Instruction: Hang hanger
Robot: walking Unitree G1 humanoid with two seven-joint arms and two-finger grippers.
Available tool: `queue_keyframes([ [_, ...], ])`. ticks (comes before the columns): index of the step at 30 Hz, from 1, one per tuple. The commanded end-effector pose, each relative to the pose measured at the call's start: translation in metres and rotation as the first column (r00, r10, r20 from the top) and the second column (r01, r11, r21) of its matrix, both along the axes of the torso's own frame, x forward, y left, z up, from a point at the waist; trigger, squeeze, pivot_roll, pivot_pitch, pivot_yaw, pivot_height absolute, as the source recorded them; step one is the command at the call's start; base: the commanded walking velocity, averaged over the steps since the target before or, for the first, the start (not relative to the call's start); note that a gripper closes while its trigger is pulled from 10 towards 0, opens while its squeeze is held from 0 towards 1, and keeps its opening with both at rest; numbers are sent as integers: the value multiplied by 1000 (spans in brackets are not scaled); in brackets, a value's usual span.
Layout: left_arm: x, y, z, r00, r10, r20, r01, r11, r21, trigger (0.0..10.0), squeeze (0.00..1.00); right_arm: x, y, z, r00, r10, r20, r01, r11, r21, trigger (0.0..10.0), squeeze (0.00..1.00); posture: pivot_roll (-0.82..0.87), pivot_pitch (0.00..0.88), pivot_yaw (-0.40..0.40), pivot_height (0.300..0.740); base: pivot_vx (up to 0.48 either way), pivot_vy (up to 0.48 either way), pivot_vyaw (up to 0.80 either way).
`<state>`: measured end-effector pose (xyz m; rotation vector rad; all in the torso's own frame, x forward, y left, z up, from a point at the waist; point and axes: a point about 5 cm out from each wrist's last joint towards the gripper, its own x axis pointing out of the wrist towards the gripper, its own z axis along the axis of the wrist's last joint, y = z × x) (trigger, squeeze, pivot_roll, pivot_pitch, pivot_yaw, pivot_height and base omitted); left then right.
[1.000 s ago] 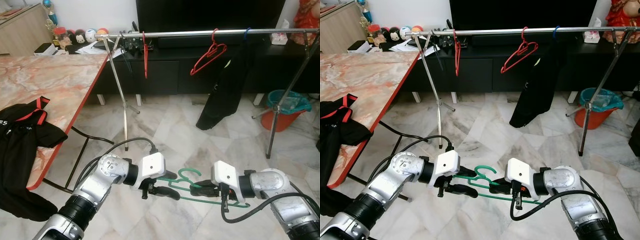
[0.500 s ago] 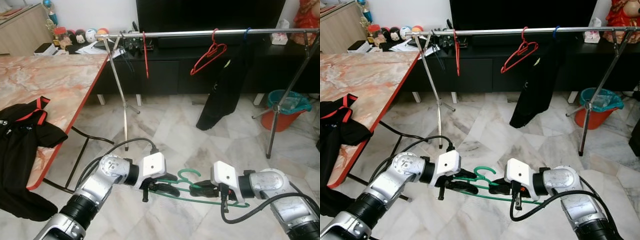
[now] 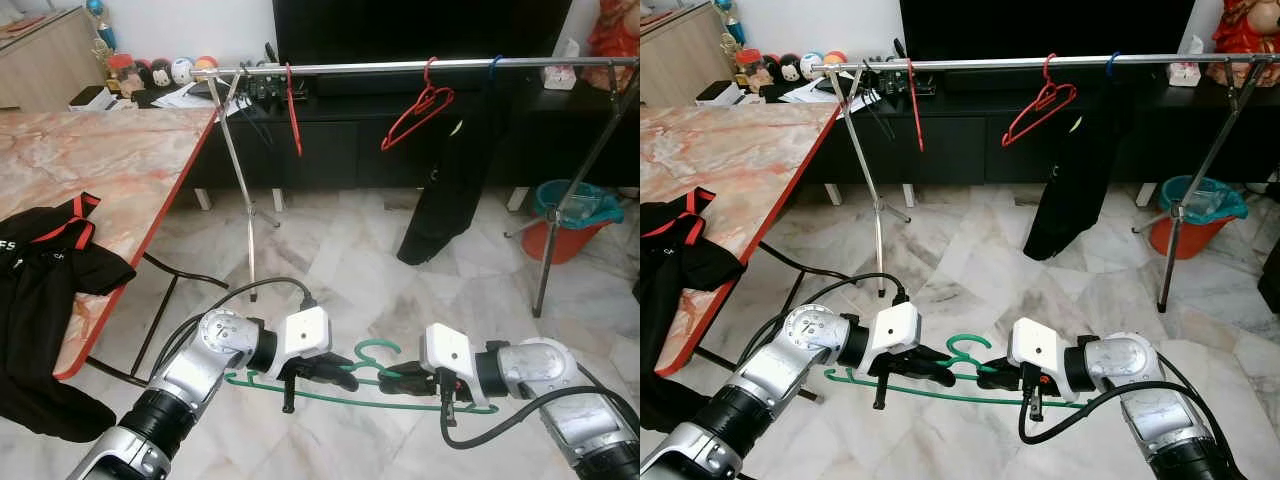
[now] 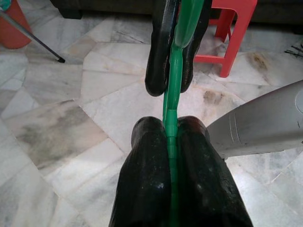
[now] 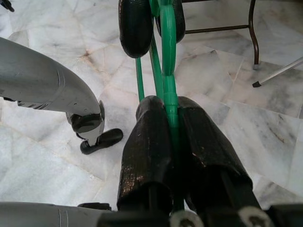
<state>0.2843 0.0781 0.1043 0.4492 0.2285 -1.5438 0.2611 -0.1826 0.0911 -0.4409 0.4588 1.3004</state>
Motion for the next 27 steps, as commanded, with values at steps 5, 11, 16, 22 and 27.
queue_keyframes([
  [5, 4, 2, 1, 1000, 0, 22, -1, 1000, 18, 0, 0, 1, 2, -1, 1000, -4, 4, 4, 1000, 9, 10000, 1000, -222, 20, 80, 740, 0, 0, 0],
  [11, 3, 5, -3, 1000, -7, 29, 5, 999, 47, 0, 0, 0, 2, -3, 1000, -1, -3, 1, 1000, 6, 10000, 1000, -222, 20, 80, 740, 0, 0, 0],
  [16, 4, 10, -10, 999, -10, 44, 5, 995, 100, 0, 0, 0, 2, -4, 1000, -1, 0, 1, 1000, 2, 10000, 1000, -220, 27, 79, 740, 0, 0, 0],
  [22, 9, 23, -22, 996, 67, 53, -74, 985, 157, 0, 0, 3, -4, -12, 998, -53, 19, 54, 997, -57, 10000, 0, -219, 32, 81, 740, 0, 0, 0],
  [27, 12, 41, -44, 976, 205, 70, -216, 951, 220, 0, 0, 7, -12, -22, 989, -138, 44, 142, 984, -106, 10000, 0, -217, 39, 84, 740, 0, 0, 0],
])
